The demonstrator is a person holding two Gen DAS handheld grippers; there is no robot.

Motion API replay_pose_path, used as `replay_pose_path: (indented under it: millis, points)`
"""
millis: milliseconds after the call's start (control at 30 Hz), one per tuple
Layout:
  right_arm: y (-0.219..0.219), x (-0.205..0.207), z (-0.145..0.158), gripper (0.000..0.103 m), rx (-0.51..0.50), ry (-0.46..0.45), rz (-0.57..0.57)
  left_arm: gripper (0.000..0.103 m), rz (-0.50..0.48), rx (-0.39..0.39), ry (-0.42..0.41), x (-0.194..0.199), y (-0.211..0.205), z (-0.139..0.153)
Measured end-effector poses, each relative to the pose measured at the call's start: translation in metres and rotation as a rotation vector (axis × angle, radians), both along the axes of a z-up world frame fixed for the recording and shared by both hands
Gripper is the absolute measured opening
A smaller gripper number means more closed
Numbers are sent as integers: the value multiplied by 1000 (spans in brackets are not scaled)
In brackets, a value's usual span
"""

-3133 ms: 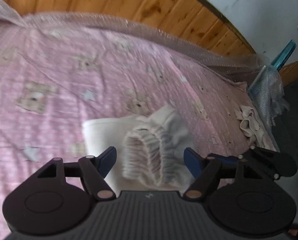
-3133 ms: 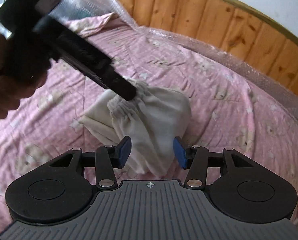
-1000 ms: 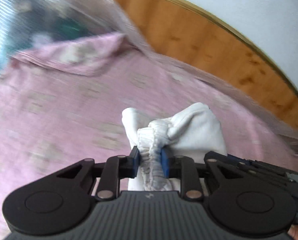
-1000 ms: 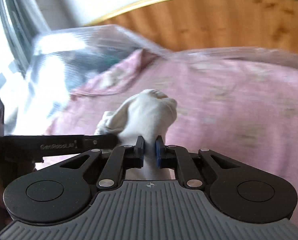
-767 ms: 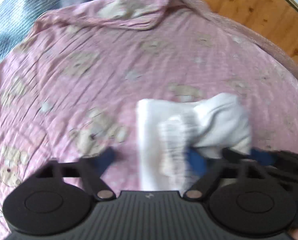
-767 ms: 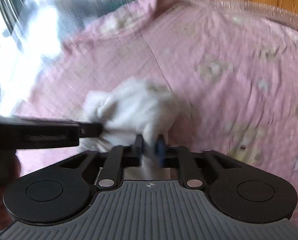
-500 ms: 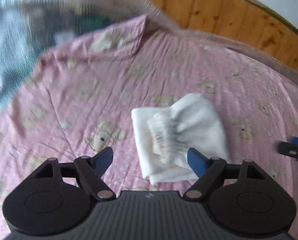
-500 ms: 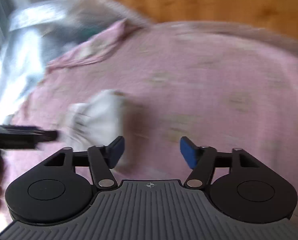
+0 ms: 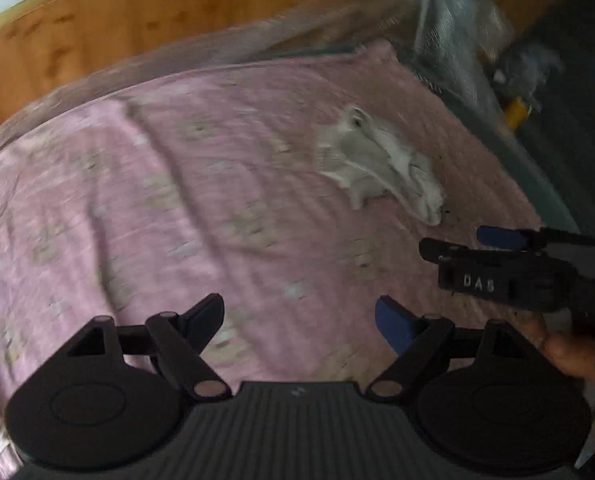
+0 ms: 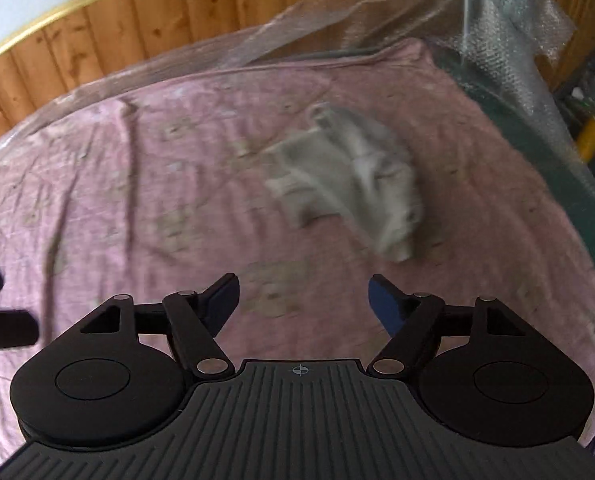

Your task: Fold clothes

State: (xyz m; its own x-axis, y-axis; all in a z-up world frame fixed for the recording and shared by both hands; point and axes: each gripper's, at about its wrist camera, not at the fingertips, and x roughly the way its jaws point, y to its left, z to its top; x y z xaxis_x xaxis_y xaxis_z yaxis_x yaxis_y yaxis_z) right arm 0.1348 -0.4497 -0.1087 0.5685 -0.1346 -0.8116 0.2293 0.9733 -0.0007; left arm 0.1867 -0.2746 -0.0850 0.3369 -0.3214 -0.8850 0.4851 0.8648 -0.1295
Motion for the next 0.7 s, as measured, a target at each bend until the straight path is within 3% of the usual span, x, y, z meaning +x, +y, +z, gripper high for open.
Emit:
replay_pose_path:
  millis: [100, 267, 400, 533, 567, 600, 633, 667, 700]
  points:
    - [-37, -2, -2, 76, 33, -35, 6, 85, -24, 47, 10, 9, -50, -11]
    - [-84, 15, -21, 76, 79, -49, 41, 85, -17, 104, 43, 10, -99, -33]
    - [-103, 34, -35, 76, 104, -49, 84, 85, 27, 134, 70, 22, -118, -48]
    - [-103, 74, -54, 73, 57, -71, 143, 85, 107, 140, 90, 35, -117, -58]
    - [-104, 84, -60, 68, 51, -64, 159, 85, 126, 138, 97, 38, -115, -61]
    - [-105, 94, -68, 48, 56, -40, 175, 85, 145, 133, 101, 41, -112, -63]
    - [-105, 103, -77, 18, 61, -15, 191, 85, 163, 129, 100, 42, -109, -63]
    - [-106, 113, -85, 17, 66, 9, 207, 85, 184, 118, 93, 43, -103, -62]
    - [-106, 117, -85, 7, 87, 11, 231, 85, 208, 102, 85, 43, -95, -60]
